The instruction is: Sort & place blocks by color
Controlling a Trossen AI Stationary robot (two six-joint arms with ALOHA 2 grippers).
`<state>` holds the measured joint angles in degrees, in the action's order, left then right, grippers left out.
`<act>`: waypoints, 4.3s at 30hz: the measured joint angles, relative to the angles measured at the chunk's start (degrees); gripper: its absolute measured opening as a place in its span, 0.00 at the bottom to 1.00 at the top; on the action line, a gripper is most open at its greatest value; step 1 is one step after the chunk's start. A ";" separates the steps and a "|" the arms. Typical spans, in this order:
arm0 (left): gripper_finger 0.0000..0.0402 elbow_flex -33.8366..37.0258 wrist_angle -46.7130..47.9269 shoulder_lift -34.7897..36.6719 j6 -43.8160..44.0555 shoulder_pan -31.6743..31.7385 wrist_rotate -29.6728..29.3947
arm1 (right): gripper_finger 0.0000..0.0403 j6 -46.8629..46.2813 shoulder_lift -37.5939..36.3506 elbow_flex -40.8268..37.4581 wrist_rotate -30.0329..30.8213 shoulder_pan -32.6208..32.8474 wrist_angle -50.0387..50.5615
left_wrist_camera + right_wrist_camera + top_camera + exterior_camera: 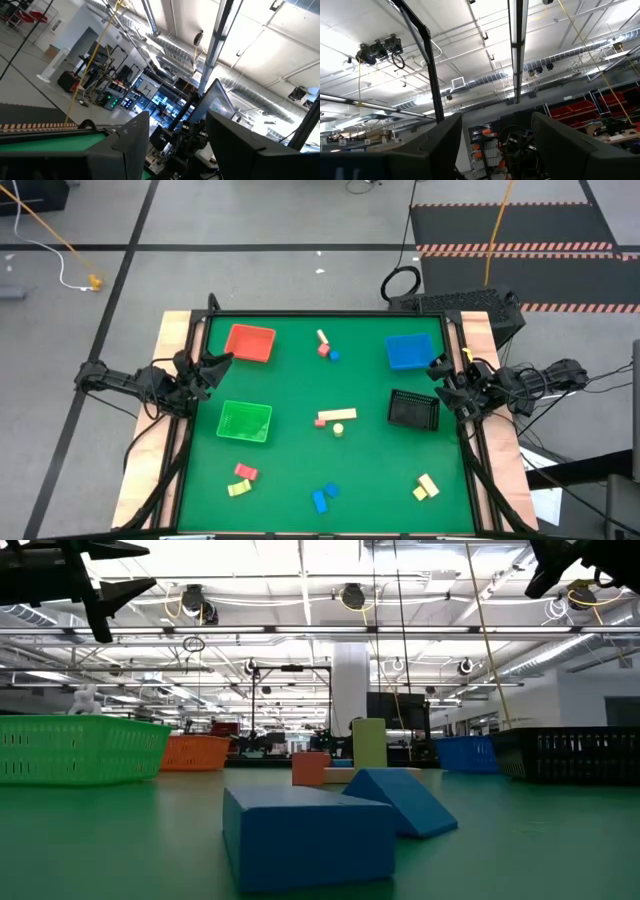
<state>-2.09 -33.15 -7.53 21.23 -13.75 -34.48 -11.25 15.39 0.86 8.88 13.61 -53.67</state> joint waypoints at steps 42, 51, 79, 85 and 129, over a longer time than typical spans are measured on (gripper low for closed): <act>0.49 0.00 0.00 -0.01 0.00 0.01 0.00 | 0.58 -0.02 0.00 0.00 1.26 0.02 -0.20; 0.49 -0.01 0.00 -0.01 0.00 0.00 -0.02 | 0.58 -4.62 0.01 0.00 1.55 0.00 -0.61; 0.49 -0.01 0.06 0.00 0.00 0.01 -0.02 | 0.58 -4.17 28.43 22.57 24.46 0.00 28.57; 0.49 0.00 0.39 -0.02 0.00 0.01 0.00 | 0.58 -10.23 42.12 33.59 24.04 0.30 41.21; 0.49 0.00 0.46 -0.02 0.00 -0.01 0.00 | 0.58 5.15 81.18 40.41 2.77 -8.63 41.86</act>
<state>-2.09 -32.69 -7.55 21.23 -13.76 -34.48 -6.10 96.57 41.28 11.66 4.98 -11.81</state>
